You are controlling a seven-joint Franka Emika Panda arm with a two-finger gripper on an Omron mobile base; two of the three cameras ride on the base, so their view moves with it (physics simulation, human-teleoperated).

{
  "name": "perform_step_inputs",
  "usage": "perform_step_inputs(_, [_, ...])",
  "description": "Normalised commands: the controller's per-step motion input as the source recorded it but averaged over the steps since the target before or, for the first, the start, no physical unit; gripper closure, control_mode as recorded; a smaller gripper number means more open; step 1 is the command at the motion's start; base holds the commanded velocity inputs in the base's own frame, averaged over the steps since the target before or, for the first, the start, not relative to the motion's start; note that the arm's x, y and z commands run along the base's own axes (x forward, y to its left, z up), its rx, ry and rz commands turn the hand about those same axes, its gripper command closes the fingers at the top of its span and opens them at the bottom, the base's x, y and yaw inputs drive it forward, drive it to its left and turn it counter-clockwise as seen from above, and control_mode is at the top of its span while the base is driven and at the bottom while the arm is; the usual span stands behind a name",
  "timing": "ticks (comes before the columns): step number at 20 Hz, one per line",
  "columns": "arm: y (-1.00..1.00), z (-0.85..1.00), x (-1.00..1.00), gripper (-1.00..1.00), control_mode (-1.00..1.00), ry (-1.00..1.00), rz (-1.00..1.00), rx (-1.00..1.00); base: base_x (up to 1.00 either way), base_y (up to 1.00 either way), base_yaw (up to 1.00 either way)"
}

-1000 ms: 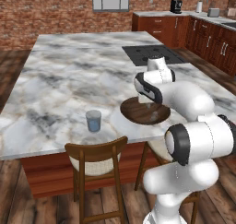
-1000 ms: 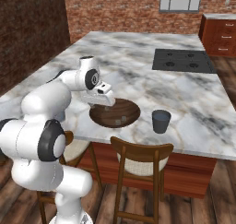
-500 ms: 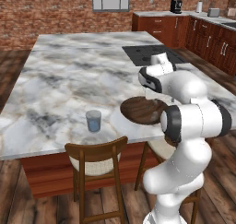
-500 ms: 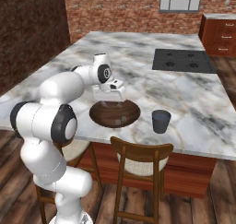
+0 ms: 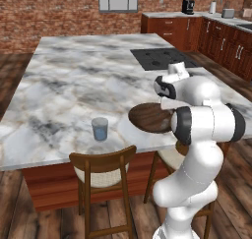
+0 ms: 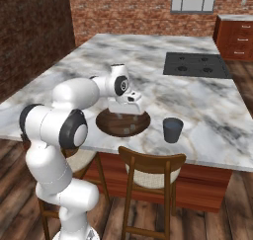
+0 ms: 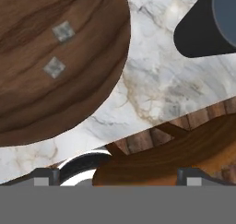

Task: There are four ice cubes in the ice bowl. Place two ice cubes in each glass of water.

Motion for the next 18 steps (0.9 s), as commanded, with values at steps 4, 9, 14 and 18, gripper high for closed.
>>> perform_step_inputs(4, [0.04,-0.21,0.18,-1.00,-1.00,0.00,0.10,-0.01,0.00,0.00,0.00])
perform_step_inputs(9, [0.00,-0.22,0.28,-1.00,-1.00,0.00,0.14,0.00,0.00,0.00,0.00])
perform_step_inputs(14, [0.00,-0.24,0.36,-1.00,-1.00,-0.01,0.17,0.01,0.00,0.00,0.00])
perform_step_inputs(18, [0.00,-0.30,0.37,-1.00,-1.00,-0.03,0.21,0.03,0.00,0.00,0.00])
